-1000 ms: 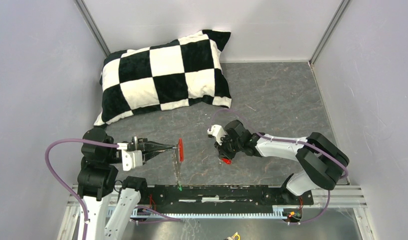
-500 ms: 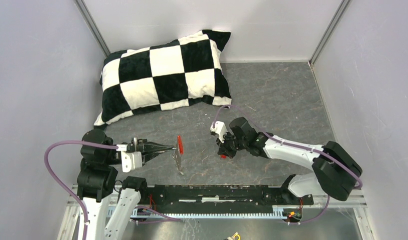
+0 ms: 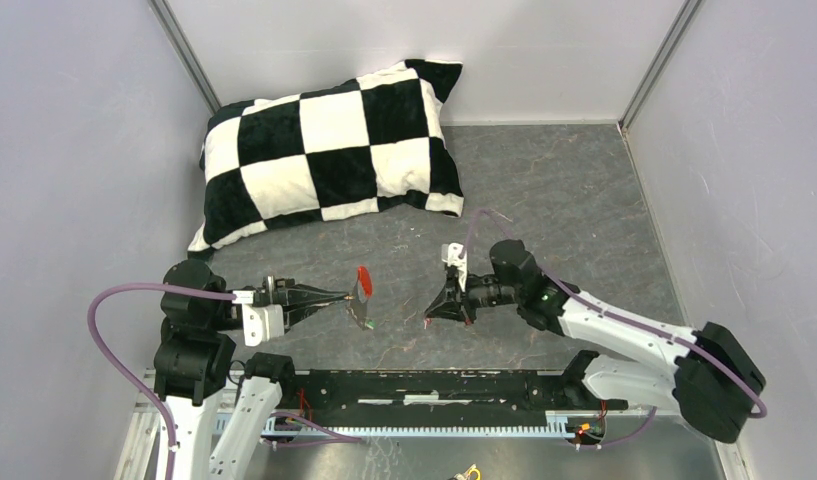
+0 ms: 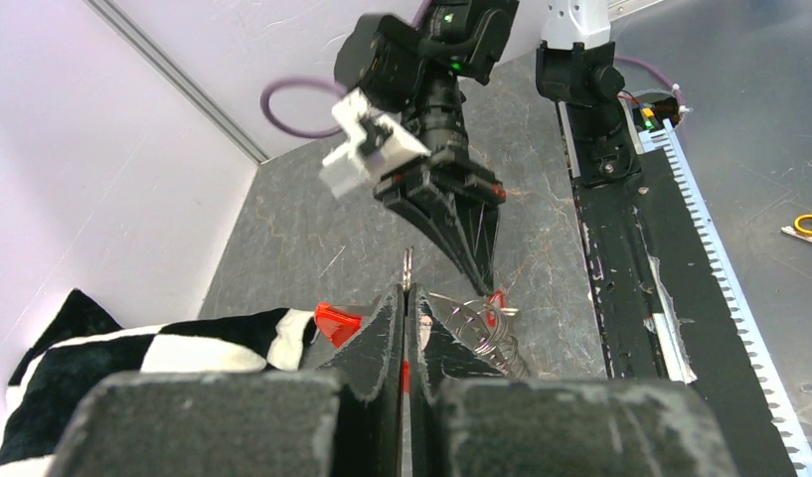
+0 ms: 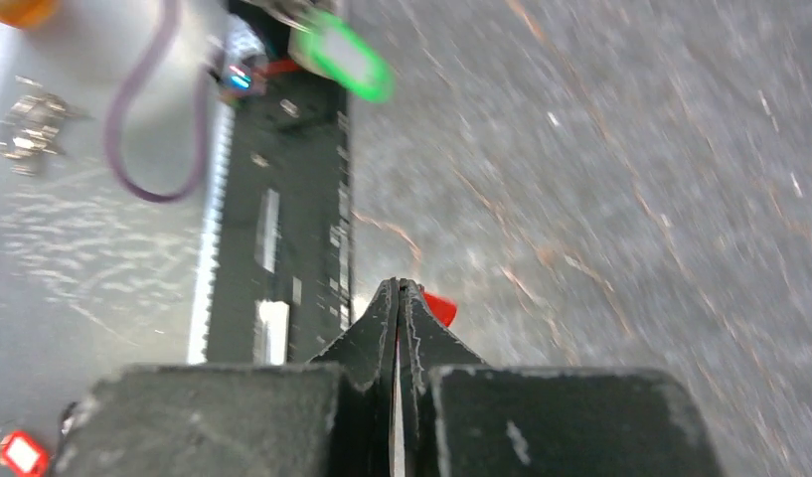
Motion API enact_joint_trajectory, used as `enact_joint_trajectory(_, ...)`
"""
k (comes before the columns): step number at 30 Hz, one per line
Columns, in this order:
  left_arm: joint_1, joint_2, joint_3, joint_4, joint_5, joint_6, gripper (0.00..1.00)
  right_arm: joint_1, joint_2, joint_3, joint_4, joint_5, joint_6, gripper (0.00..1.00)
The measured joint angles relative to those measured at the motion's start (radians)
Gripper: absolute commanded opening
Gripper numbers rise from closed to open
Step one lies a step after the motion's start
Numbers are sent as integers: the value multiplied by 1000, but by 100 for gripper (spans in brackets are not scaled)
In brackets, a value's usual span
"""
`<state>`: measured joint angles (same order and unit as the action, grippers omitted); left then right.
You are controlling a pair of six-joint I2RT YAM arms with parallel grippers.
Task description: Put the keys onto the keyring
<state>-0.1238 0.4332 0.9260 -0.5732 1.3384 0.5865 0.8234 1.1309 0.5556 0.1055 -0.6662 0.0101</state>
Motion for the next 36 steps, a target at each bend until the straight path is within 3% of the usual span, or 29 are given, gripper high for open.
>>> enact_joint_trajectory(9,0,0,0,0,7,-6,2,0,-118,-82,397,-247,234,0)
enact_joint_trajectory(15,0,0,0,0,26,-13,2,0,-117,-82,520,-303,317,1)
enact_joint_trajectory(19,0,0,0,0,27,-13,2,0,-63,-37,407,-293,252,0)
enact_joint_trajectory(31,0,-3,0,0,28,-13,2,-1,395,38,46,-186,63,1)
enact_joint_trajectory(36,0,-8,0,0,29,-14,2,-2,435,97,-78,-97,-24,10)
